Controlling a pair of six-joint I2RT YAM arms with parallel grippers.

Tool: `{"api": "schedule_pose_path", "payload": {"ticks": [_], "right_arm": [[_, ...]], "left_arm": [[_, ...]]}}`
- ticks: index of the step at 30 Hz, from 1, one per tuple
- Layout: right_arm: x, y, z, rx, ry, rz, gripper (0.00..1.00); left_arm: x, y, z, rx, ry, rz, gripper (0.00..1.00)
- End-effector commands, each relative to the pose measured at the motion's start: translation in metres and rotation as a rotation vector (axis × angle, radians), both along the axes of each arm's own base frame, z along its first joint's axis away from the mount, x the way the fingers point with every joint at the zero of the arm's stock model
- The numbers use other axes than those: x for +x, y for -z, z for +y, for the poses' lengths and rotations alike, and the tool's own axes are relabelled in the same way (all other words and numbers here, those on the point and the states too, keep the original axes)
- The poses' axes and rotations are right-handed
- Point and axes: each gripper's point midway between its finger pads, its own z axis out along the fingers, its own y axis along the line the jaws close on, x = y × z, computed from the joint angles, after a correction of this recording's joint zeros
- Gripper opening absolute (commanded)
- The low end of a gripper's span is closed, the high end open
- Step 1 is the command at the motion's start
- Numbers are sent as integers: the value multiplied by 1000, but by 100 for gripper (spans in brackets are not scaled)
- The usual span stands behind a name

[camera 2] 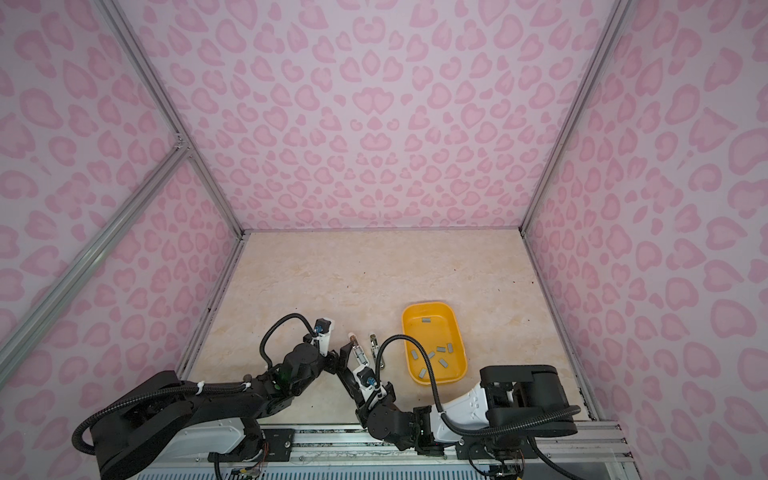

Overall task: Load the staples into the stapler
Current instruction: 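Push the black stapler's top arm fully shut with the left gripper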

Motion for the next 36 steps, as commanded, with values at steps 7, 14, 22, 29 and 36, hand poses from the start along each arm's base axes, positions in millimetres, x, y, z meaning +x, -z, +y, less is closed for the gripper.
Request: {"api": "schedule_pose_path", "payload": {"ticks": [7, 14, 22, 29, 36], "right_arm": [[15, -1, 3, -72, 54, 20, 32], [19, 2, 7, -93, 70, 30, 32], [20, 11, 7, -100, 61, 66, 33], [18, 14, 11, -107, 49, 74, 33], [18, 17, 11, -112, 51, 76, 32]], "left_arm": [[-8, -21, 54, -181, -226, -89, 90], [-33, -11, 76, -315, -230, -76, 91], [-40, -11, 69, -337, -173, -37, 92], [-44, -16, 61, -336, -117, -49, 91], [-48, -19, 52, -330, -52, -59, 92]]}}
